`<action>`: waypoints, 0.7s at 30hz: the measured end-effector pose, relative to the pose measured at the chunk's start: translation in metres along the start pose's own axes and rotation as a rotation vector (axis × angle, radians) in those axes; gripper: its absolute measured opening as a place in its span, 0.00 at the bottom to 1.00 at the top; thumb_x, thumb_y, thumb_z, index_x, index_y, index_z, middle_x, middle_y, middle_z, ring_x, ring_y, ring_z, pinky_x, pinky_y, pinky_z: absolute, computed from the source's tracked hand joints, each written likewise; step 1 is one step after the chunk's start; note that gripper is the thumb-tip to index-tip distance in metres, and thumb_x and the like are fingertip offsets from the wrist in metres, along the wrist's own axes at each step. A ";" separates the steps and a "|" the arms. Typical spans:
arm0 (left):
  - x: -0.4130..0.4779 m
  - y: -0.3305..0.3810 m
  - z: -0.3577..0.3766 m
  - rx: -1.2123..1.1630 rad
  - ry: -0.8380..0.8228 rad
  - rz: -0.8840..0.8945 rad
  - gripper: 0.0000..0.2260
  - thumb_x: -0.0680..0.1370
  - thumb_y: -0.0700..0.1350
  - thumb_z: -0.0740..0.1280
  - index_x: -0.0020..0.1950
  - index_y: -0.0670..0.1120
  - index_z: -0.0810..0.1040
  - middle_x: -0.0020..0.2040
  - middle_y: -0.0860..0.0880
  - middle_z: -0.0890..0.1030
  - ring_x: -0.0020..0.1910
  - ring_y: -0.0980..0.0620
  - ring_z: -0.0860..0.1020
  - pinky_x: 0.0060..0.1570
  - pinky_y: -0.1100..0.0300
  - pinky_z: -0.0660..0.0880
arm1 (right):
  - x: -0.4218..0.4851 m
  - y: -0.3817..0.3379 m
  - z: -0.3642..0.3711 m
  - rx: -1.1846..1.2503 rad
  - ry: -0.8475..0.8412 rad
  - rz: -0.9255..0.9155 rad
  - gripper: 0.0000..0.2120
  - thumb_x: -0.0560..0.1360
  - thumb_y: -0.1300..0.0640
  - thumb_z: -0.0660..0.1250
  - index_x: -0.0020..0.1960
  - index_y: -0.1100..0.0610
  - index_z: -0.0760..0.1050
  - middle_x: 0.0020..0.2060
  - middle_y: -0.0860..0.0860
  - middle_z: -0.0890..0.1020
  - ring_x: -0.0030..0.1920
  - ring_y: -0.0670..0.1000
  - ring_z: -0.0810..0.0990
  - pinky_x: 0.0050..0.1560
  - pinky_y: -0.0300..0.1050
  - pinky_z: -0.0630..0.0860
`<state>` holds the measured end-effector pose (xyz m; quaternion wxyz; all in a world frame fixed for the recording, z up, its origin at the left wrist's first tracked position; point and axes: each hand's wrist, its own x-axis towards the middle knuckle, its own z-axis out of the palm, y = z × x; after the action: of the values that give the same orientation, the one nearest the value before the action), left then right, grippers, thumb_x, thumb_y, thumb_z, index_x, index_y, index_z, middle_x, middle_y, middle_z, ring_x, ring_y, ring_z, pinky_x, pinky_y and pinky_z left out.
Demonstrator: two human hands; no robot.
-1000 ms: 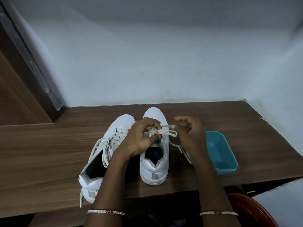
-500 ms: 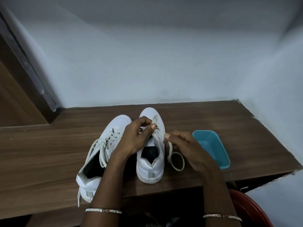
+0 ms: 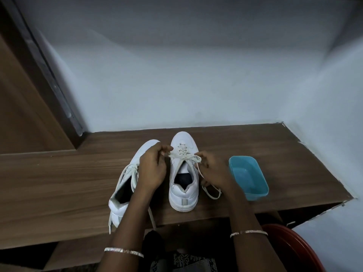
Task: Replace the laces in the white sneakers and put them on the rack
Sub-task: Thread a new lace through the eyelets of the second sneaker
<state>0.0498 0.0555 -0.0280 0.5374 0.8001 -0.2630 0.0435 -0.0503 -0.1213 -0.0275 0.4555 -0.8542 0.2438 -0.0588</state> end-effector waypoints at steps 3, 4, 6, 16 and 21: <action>0.015 0.009 0.003 0.202 -0.235 0.148 0.25 0.68 0.37 0.55 0.56 0.54 0.82 0.55 0.52 0.81 0.53 0.51 0.77 0.51 0.54 0.74 | 0.000 0.000 0.005 -0.021 0.007 0.019 0.09 0.79 0.54 0.64 0.59 0.50 0.75 0.40 0.50 0.82 0.28 0.51 0.82 0.33 0.52 0.83; 0.022 0.014 0.005 0.292 -0.343 0.176 0.27 0.67 0.38 0.55 0.58 0.58 0.82 0.60 0.51 0.79 0.56 0.49 0.76 0.50 0.52 0.75 | -0.003 0.001 0.006 -0.007 0.019 0.035 0.10 0.79 0.55 0.64 0.61 0.51 0.74 0.41 0.49 0.81 0.28 0.50 0.82 0.32 0.49 0.83; 0.034 0.025 0.009 0.514 -0.550 0.196 0.26 0.70 0.38 0.56 0.60 0.61 0.80 0.68 0.51 0.73 0.62 0.44 0.73 0.51 0.50 0.74 | -0.011 0.002 0.007 0.035 0.030 0.055 0.15 0.80 0.56 0.64 0.65 0.53 0.72 0.46 0.50 0.81 0.32 0.50 0.83 0.31 0.44 0.81; 0.049 0.030 -0.001 0.964 -0.467 0.442 0.07 0.78 0.47 0.66 0.56 0.52 0.78 0.68 0.50 0.71 0.57 0.42 0.76 0.52 0.52 0.73 | -0.055 0.011 0.021 0.144 0.144 -0.055 0.14 0.76 0.40 0.67 0.58 0.44 0.77 0.49 0.43 0.83 0.48 0.43 0.82 0.51 0.49 0.80; 0.041 0.040 -0.029 1.127 -0.426 0.333 0.16 0.76 0.56 0.67 0.59 0.48 0.78 0.66 0.49 0.71 0.65 0.44 0.71 0.56 0.49 0.74 | -0.065 0.002 0.026 0.042 0.175 -0.042 0.11 0.75 0.43 0.69 0.53 0.48 0.78 0.46 0.41 0.80 0.46 0.40 0.78 0.51 0.46 0.76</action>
<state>0.0726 0.0545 0.0327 -0.0455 0.9001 -0.4219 0.0984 -0.0998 -0.0721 -0.0365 0.4490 -0.8410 0.2632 -0.1477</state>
